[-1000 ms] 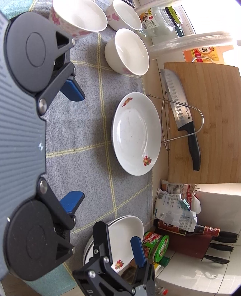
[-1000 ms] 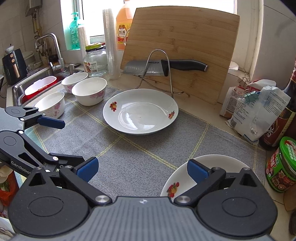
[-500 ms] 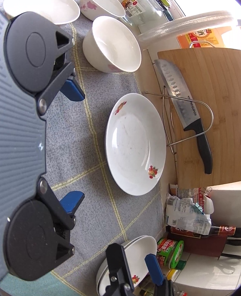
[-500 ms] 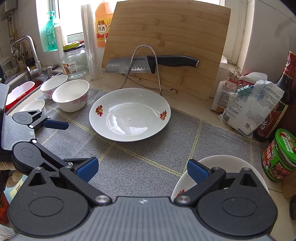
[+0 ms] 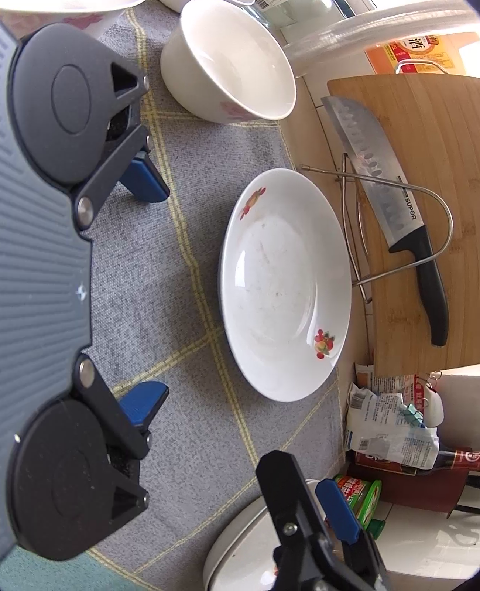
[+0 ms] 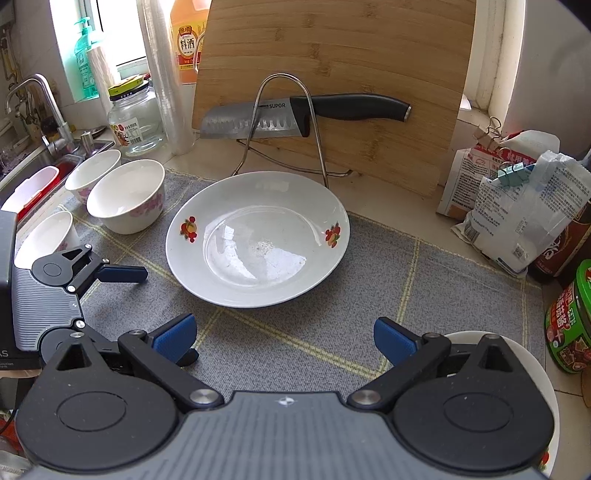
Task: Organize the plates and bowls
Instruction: 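Move the right tool to the fruit-decal plate before the cutting board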
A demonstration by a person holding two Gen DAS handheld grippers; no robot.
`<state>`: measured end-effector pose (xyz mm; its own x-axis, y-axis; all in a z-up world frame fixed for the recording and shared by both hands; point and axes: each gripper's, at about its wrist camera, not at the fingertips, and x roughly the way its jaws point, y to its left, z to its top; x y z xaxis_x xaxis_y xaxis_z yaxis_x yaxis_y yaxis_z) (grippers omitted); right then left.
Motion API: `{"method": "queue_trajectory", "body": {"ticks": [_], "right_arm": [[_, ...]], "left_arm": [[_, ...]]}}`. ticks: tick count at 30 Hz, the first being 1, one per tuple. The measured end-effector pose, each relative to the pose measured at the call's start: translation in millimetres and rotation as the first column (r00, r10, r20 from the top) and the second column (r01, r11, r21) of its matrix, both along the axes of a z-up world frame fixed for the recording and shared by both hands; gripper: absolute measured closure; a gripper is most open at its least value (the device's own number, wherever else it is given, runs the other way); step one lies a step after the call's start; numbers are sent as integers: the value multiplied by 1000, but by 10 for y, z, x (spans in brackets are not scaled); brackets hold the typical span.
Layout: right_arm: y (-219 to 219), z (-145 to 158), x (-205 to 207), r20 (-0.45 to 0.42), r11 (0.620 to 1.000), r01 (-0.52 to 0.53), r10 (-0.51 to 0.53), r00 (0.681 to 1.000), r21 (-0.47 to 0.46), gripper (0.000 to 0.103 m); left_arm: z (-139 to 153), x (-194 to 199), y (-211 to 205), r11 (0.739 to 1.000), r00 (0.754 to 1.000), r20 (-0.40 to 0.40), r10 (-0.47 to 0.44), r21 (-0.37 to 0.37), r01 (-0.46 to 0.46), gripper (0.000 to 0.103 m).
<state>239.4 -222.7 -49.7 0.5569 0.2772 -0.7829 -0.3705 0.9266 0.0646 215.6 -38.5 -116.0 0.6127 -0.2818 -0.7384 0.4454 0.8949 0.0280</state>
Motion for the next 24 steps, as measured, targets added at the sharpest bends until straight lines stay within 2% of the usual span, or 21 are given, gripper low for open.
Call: {"method": "queue_trajectory", "body": {"ticks": [17,24], "right_arm": [[34,-187,609,-113,997,-79,80,990,14,0],[104,-254,870,-132,992,-129,127,983,-2,0]], "left_arm": [[-36,214,-44,1000,1000,17,5,-20,-5,0],[-43,274,-42,1000,1000,25,-3,-23,4,0]]}}
